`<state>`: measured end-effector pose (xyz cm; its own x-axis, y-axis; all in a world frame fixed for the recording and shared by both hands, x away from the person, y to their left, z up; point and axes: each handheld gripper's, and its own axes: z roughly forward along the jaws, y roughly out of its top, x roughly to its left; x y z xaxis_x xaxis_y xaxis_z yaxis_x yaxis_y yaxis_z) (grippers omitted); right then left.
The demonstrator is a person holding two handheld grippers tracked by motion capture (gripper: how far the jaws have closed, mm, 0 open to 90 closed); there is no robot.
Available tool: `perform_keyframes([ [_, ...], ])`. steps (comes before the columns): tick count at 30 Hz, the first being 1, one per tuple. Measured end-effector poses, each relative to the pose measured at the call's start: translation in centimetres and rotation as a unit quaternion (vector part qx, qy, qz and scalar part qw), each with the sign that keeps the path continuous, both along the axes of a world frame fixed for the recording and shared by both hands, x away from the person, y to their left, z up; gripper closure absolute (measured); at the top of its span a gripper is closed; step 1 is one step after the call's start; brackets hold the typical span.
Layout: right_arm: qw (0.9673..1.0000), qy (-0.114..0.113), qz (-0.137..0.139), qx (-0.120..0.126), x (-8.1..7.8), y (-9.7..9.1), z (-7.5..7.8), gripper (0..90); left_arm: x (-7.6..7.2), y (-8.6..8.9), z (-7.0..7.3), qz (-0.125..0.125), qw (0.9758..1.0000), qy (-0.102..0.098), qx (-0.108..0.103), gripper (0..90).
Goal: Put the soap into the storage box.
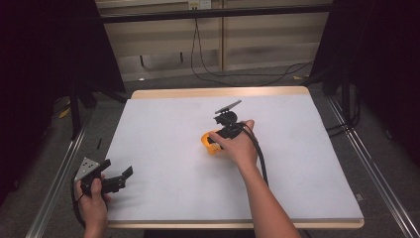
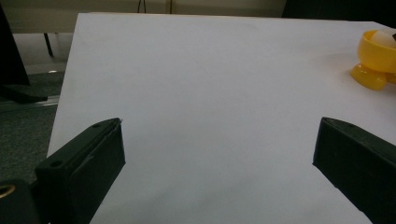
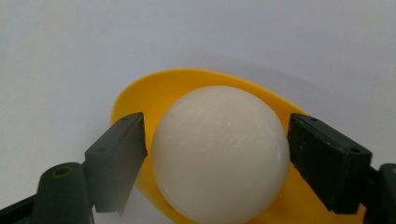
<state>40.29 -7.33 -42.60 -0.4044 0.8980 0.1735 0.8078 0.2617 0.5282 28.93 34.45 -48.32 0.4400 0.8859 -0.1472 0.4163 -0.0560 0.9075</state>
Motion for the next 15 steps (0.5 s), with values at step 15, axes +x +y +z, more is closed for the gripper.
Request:
perform_keyframes([
  [15, 0.9998, -0.016, -0.010, 0.006, -0.8, -1.4, 1.6, 18.8, 0.0, 0.0, 0.0, -0.004, 1.0000, 0.004, 0.006, 2.0],
])
